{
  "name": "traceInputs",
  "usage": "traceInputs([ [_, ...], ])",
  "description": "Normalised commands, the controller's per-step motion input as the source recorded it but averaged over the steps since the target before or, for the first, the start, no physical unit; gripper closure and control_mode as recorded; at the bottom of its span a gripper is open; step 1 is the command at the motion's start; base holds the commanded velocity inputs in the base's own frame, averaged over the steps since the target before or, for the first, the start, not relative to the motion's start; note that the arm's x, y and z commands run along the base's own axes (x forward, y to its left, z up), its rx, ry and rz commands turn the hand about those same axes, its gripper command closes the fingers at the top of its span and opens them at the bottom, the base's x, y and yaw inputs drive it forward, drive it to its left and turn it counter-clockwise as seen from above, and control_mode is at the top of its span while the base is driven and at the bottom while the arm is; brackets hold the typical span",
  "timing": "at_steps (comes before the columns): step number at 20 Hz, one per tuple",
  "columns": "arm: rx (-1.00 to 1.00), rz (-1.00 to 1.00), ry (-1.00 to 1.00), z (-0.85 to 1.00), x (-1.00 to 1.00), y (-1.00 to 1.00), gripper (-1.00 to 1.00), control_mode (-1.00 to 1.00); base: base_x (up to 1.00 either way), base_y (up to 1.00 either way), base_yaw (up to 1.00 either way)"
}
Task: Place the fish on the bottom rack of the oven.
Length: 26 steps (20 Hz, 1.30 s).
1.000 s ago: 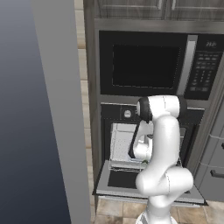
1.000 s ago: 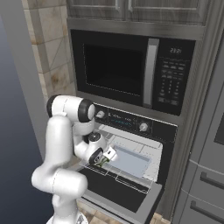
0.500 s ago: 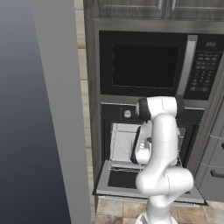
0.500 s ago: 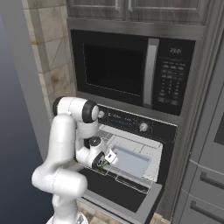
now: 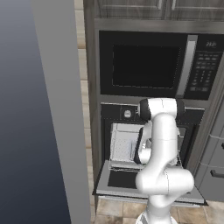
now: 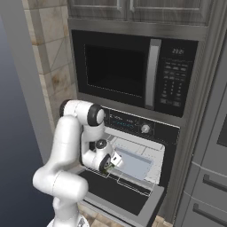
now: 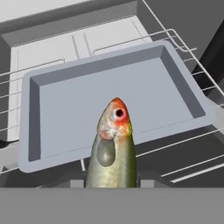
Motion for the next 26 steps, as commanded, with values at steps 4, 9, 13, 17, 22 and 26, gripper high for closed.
traceInputs([
  [4,0.01,0.00,0.00,-0.17,0.16,-0.10,1.00,-1.00,0.00,0.00,0.00],
  [9,0.01,0.00,0.00,-0.13,0.23,-0.19,1.00,-1.00,0.00,0.00,0.00],
  [13,0.00,0.00,0.00,-0.23,0.17,-0.02,1.00,-1.00,0.00,0.00,0.00],
  [17,0.01,0.00,0.00,-0.23,0.17,-0.09,1.00,-1.00,0.00,0.00,0.00],
  [22,0.01,0.00,0.00,-0.21,0.23,-0.11,-1.00,-1.00,0.00,0.00,0.00],
  [26,0.02,0.00,0.01,-0.18,0.28,-0.17,-1.00,-1.00,0.00,0.00,0.00],
])
